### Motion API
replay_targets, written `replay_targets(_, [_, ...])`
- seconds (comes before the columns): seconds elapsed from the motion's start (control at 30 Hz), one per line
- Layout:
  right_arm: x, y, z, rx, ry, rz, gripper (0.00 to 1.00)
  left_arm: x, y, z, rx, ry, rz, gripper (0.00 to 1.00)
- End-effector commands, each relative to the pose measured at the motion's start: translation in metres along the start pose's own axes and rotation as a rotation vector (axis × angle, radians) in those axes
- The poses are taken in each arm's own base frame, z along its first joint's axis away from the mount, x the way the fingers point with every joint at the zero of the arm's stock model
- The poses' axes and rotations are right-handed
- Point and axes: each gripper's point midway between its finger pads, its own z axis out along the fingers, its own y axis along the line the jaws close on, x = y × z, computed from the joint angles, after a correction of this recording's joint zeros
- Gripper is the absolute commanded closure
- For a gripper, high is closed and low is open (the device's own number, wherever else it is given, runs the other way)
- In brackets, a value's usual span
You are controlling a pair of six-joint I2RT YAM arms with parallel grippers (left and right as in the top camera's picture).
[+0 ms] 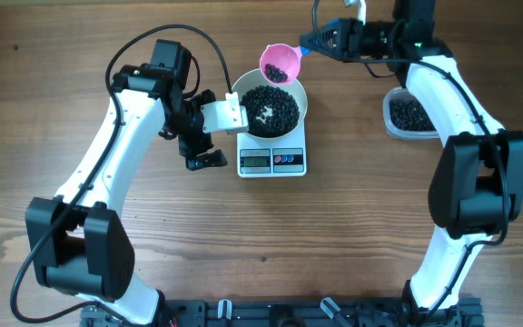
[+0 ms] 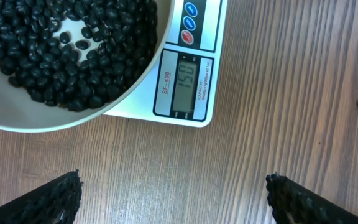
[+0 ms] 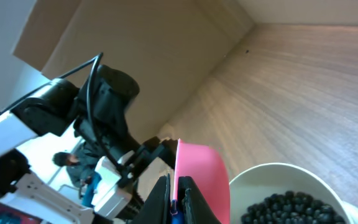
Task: Scoop item into bowl and weigh 150g on scale
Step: 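Carry the scoop of beans with the right gripper to the tub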
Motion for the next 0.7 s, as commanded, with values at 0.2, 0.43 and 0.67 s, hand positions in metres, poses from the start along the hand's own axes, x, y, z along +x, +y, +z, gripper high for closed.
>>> replay_targets(0.2, [0.005, -0.004, 0.000, -0.018, 0.009, 0.050, 0.96, -0.001, -0.002, 0.002, 0.016, -0.019, 0.012, 0.00])
replay_targets(0.43, [0.005, -0.004, 0.000, -0.018, 0.010, 0.060, 0.96, -0.001, -0.002, 0.002, 0.016, -0.019, 0.012, 0.00])
replay_targets(0.67, [0.014, -0.010, 0.001, 0.007, 0.015, 0.158, 0.96, -0.001, -0.002, 0.002, 0.016, -0.019, 0.012, 0.00])
